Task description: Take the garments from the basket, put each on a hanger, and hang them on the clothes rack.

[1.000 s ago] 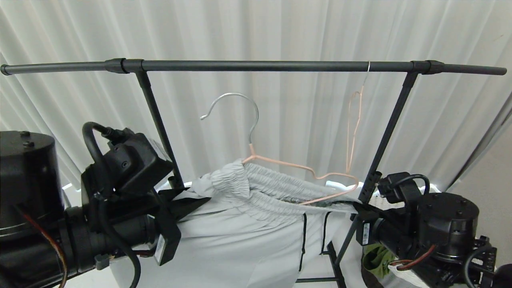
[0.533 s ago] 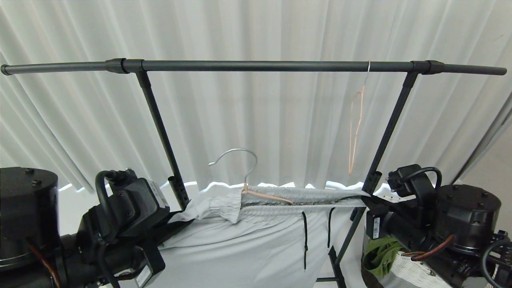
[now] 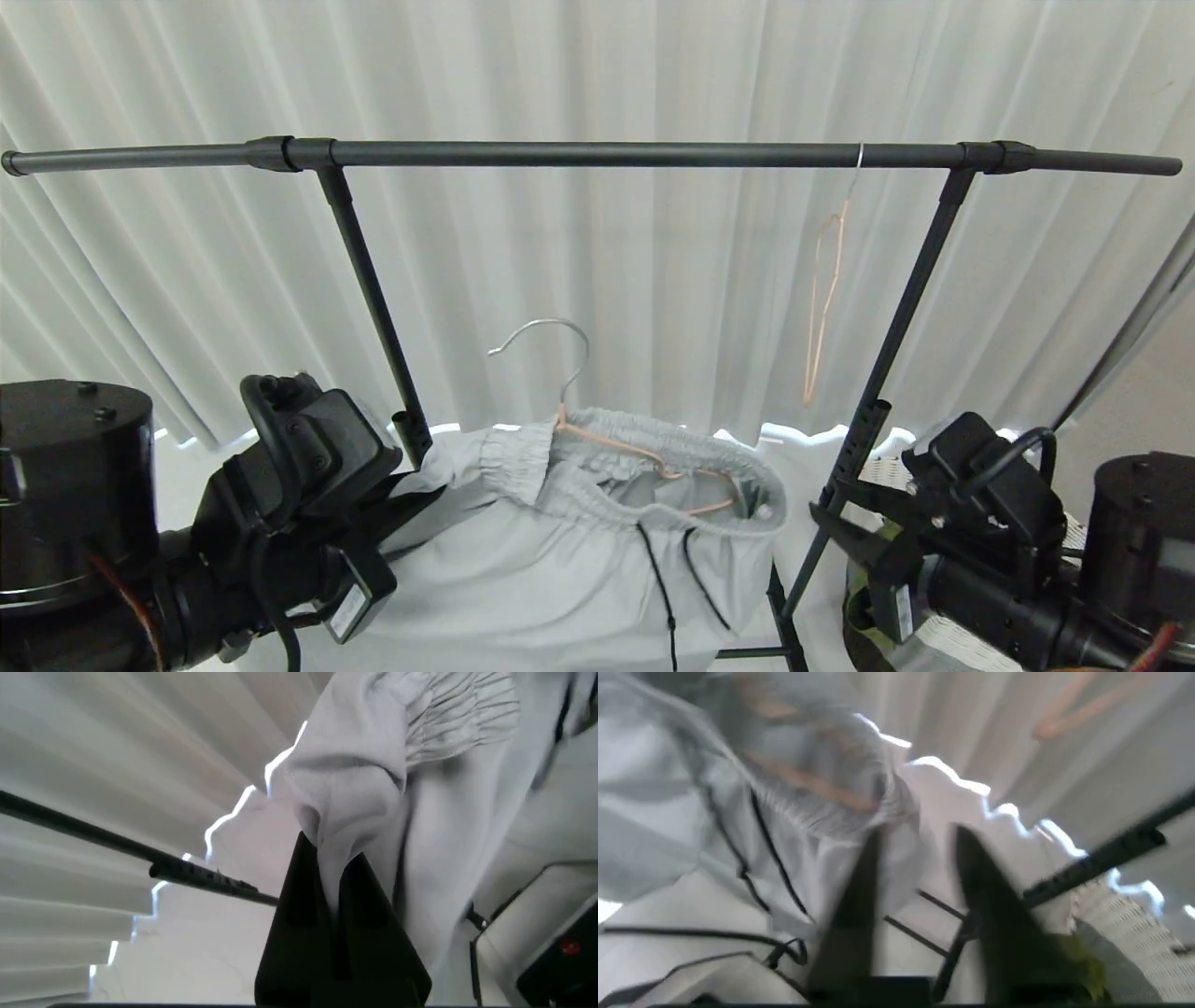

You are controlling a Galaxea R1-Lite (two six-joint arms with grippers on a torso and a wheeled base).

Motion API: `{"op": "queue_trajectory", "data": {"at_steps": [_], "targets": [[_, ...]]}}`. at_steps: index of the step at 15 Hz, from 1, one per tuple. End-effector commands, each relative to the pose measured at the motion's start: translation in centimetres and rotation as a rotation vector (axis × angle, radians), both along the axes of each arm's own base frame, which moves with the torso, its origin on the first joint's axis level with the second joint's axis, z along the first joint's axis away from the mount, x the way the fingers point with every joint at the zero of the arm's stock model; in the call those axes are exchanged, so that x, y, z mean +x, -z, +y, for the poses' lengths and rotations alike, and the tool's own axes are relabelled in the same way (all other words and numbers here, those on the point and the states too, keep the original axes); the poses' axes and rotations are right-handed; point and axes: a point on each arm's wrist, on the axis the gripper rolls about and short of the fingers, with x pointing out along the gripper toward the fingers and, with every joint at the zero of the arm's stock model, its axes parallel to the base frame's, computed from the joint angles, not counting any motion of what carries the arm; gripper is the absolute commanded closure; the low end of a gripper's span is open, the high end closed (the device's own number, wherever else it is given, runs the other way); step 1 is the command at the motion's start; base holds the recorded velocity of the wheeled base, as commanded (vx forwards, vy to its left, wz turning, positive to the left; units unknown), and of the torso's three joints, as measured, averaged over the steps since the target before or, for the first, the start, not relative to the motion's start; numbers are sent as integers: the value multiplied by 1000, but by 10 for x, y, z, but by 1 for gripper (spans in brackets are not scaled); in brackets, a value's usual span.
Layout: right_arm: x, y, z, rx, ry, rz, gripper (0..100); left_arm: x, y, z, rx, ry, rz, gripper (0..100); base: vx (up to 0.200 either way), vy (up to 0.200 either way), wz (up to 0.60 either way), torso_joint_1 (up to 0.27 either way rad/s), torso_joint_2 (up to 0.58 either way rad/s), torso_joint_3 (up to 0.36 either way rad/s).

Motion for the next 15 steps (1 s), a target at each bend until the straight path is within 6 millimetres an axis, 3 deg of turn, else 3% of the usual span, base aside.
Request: {"op": "queue_trajectory", "data": {"at_steps": [1, 4, 8, 10, 15], "targets": [[-28, -14, -4, 19, -110, -30, 0, -3, 0, -6, -31, 26, 1, 100, 0, 0, 0, 0, 0, 0], [-38, -19, -14, -32, -172, -25, 0, -18, -4, -14, -87, 103, 5, 100, 0, 0, 0, 0, 0, 0], [-30, -36, -21, -87, -281, -14, 0, -40, 0, -8, -120, 250, 11, 100, 0, 0, 0, 0, 0, 0], [-24, -47, -17, -109, -403, -5, 0, -45, -1, -7, -143, 320, 11, 100, 0, 0, 0, 0, 0, 0], [-11, -37, 12, -147, -560, 57, 0, -51, -5, -12, -153, 379, 2, 100, 0, 0, 0, 0, 0, 0]]}}
